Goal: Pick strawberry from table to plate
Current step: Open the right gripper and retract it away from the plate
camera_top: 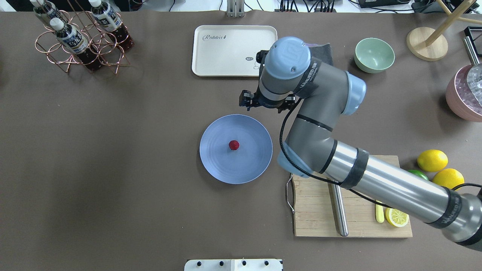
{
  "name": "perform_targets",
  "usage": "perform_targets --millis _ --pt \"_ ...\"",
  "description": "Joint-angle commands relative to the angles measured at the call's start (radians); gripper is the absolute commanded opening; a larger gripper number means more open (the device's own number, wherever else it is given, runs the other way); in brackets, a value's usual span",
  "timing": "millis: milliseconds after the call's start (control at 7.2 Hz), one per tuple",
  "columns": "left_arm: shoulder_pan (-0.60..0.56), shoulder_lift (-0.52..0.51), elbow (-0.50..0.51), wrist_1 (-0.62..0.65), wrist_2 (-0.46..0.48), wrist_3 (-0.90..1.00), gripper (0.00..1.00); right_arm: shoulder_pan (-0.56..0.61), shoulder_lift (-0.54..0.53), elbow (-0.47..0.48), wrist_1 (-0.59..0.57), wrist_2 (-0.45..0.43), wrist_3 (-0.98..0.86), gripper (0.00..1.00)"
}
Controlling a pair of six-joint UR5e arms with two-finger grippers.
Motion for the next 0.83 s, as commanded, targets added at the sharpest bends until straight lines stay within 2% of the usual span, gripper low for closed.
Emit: perform_targets --millis 0,139,278,417,694 --pt "0.0 0.004 0.038 0.002 -0.048 -0.002 0.98 0.172 -0.157 0.188 -0.141 0.127 -0.26 1.0" --pt "0.0 0.004 0.043 0.001 -0.05 0.001 0.98 0.255 -0.263 0.262 -0.189 0.136 -0.407 1.0" --pt "-0.001 0.007 0.04 -0.005 -0.05 0.001 0.98 0.362 -0.337 0.279 -0.229 0.197 -0.588 1.0" --pt "-0.001 0.007 0.041 0.001 -0.048 0.001 0.98 0.473 -0.418 0.284 -0.237 0.24 -0.769 1.0" --pt "-0.001 0.007 0.046 0.004 -0.044 -0.001 0.98 0.646 -0.561 0.272 -0.238 0.25 -1.097 1.0"
